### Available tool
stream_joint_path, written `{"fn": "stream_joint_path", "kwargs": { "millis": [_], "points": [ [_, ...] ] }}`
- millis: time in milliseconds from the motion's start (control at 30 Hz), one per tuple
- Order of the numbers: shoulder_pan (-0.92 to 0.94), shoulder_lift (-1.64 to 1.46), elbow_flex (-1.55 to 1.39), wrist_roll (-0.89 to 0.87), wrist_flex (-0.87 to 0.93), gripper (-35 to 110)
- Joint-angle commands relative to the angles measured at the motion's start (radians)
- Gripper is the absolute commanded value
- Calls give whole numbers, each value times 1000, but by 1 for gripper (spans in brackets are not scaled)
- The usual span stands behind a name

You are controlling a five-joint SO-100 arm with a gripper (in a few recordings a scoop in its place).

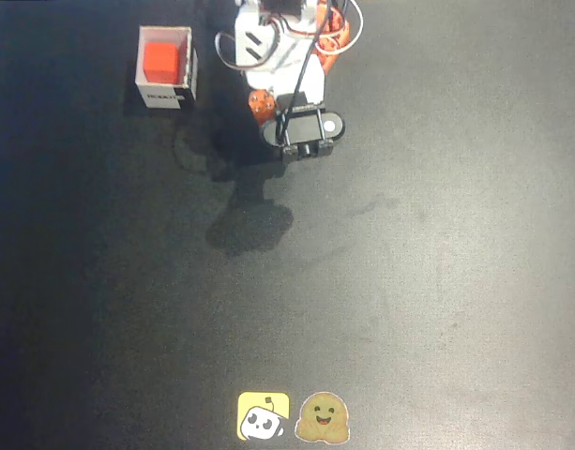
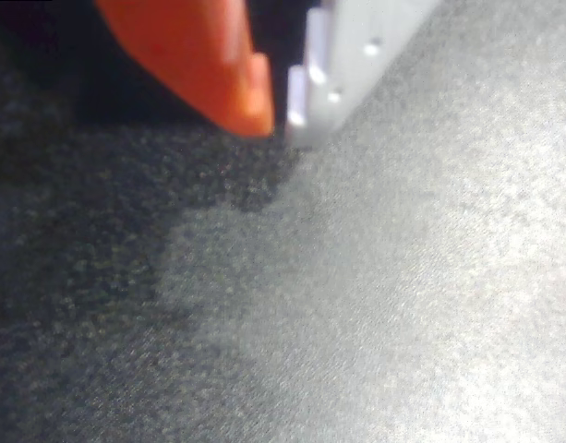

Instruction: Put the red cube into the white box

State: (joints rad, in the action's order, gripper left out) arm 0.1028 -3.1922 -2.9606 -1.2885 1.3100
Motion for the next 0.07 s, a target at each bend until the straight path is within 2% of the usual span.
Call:
{"fn": "stream_joint_path", "kwargs": {
  "millis": [0, 33],
  "points": [
    [8, -3, 6, 6, 2, 0],
    [8, -3, 6, 6, 2, 0]
  ]
}}
